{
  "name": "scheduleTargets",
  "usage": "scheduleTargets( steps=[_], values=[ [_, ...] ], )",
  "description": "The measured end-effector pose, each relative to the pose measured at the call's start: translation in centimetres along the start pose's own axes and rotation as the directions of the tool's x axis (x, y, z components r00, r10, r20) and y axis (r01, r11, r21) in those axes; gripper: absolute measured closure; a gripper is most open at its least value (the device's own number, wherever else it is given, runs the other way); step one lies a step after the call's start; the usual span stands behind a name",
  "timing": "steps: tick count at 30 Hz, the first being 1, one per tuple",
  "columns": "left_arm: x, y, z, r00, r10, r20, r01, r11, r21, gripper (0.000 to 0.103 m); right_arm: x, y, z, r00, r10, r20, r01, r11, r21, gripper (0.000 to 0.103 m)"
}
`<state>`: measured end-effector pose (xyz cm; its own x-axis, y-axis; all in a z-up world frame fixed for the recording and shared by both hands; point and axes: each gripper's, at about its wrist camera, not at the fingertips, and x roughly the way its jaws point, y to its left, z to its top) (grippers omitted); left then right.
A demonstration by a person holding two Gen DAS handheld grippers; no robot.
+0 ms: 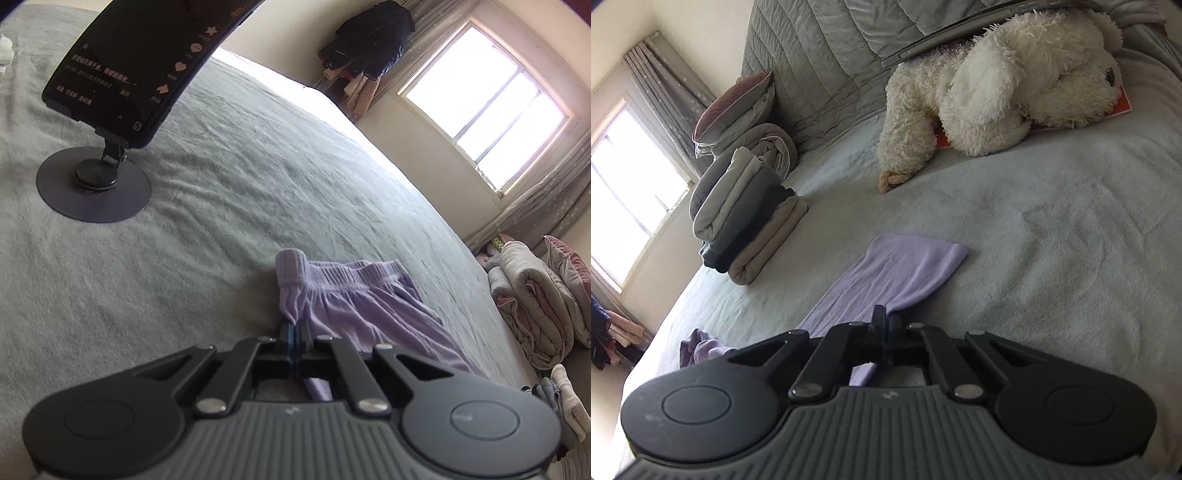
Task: Fold clothes
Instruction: 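Lay the pants down flat and open both grippers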
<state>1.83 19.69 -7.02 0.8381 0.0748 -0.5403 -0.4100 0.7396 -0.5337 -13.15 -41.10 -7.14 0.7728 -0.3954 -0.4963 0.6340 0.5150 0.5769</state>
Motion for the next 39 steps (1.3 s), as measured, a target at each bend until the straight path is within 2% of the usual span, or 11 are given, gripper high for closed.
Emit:
scheduleTargets(
  steps=[3,9,12,14,16,20,21,26,30,33,39],
  values=[
    [-1.2,0.4,0.2,0.998,0.046,0.035,-0.046,0.999,0.001,0.102,-1.1,0.2,-0.1,0.998,-0.045,0.047,0.048,0.996,-0.069,0.103],
    [-1.2,-0.5,-0.1,0.996,0.091,0.023,-0.093,0.988,0.12,0.097,-0.3,0.4,-0.6,0.997,-0.074,0.034,0.079,0.984,-0.161,0.099],
    [-1.8,-1.2,-0.2,0.994,0.104,0.039,-0.109,0.983,0.151,0.085,-0.8,1.1,-0.5,0.995,-0.08,0.055,0.089,0.974,-0.206,0.078],
    [-2.8,-1.7,-0.4,0.99,0.112,0.08,-0.124,0.977,0.171,0.059,-1.6,1.9,-0.7,0.989,-0.085,0.119,0.113,0.962,-0.249,0.04],
    [-3.5,-2.7,-0.8,0.987,0.112,0.118,-0.137,0.963,0.231,0.056,-2.5,3.0,-1.2,0.98,-0.069,0.187,0.128,0.936,-0.327,0.04],
    [-3.9,-5.5,-1.5,0.991,0.053,0.125,-0.094,0.93,0.354,0.021,-2.6,5.9,-2.6,0.981,0.002,0.192,0.1,0.848,-0.521,0.04],
    [-4.0,-6.1,-1.7,0.992,0.031,0.118,-0.075,0.919,0.387,0.02,-2.6,6.6,-3.1,0.983,0.022,0.185,0.088,0.821,-0.565,0.04],
    [-3.1,-9.4,-4.0,0.997,-0.071,0.017,0.049,0.83,0.555,0.011,-1.0,10.1,-6.0,0.994,0.104,0.033,-0.046,0.672,-0.739,0.04],
    [-1.3,-10.2,-6.0,0.996,-0.035,-0.076,0.076,0.756,0.65,0.01,0.5,9.4,-4.9,0.997,0.066,-0.025,-0.063,0.678,-0.732,0.045],
    [-0.1,-9.7,-7.3,0.992,-0.009,-0.124,0.092,0.72,0.688,0.004,1.6,8.9,-4.0,0.997,0.038,-0.068,-0.076,0.683,-0.726,0.045],
    [-0.1,-9.4,-7.5,0.991,-0.023,-0.133,0.109,0.724,0.681,0.001,3.9,7.8,-2.3,0.988,-0.018,-0.155,-0.1,0.694,-0.713,0.045]
  ],
)
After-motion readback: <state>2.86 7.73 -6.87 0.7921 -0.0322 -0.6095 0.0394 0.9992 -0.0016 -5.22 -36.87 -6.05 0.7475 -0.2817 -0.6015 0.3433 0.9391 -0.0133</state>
